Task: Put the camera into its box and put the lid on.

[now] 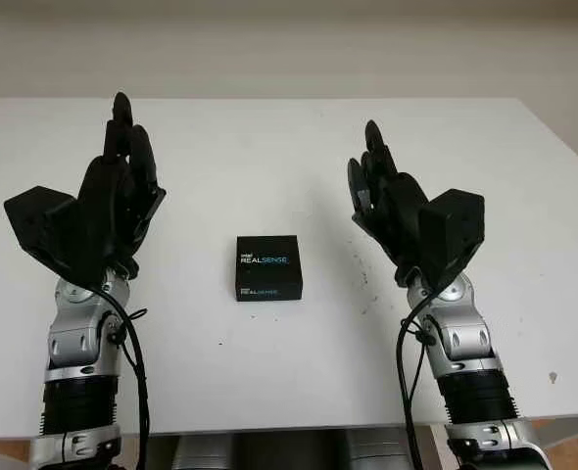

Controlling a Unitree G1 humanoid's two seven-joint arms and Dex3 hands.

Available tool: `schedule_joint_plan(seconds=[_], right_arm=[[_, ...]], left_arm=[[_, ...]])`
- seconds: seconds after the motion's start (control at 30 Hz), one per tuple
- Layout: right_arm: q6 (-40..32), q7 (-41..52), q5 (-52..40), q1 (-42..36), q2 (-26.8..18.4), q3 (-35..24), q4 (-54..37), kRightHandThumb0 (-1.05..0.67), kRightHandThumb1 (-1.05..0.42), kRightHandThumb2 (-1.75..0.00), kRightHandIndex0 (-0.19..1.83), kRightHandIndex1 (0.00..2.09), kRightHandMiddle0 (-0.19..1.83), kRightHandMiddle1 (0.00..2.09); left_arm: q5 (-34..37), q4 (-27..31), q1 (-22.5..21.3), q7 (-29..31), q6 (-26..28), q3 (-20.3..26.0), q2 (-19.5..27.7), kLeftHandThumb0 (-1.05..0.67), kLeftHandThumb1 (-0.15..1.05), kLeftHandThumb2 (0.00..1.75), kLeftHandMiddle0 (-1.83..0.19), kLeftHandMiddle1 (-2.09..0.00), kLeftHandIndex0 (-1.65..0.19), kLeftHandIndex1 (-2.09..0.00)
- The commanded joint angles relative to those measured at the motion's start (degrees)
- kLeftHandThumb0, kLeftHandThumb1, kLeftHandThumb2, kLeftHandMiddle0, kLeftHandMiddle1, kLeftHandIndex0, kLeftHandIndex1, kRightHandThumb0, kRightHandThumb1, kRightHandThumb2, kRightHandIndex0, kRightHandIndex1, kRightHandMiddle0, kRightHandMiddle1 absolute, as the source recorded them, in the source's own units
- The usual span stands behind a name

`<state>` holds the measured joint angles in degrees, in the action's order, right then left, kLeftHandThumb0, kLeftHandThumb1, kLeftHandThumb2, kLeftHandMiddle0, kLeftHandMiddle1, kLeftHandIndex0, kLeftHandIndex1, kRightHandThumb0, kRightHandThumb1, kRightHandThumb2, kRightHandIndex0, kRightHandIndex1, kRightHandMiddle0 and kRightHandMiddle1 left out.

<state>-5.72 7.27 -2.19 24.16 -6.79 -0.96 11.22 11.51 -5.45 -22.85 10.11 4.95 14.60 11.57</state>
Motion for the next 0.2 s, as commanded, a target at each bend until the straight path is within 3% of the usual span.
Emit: schedule_joint_plan(seconds=[0.0, 0.17], right_arm=[[0.51, -0.18, 0.05, -0.51, 0.13, -0.10, -1.24, -0.83, -1.05, -0.63, -0.19, 0.00, -0.19, 0.00], [0.13, -0.33, -0.25, -1.43, 0.35, -0.31, -2.26, -0.77, -1.05, -0.64, -0.19, 0.00, -0.19, 0.00]], left_arm=[[0.56, 0.41, -0.42, 0.32, -0.61, -0.25, 0.46, -0.83, 1.05, 0.69, 0.19, 0.00, 0.19, 0.00], [0.27, 2.67, 1.56, 0.63, -0.50, -1.78, -0.06, -0.82, 1.05, 0.69, 0.19, 0.00, 0.19, 0.00]])
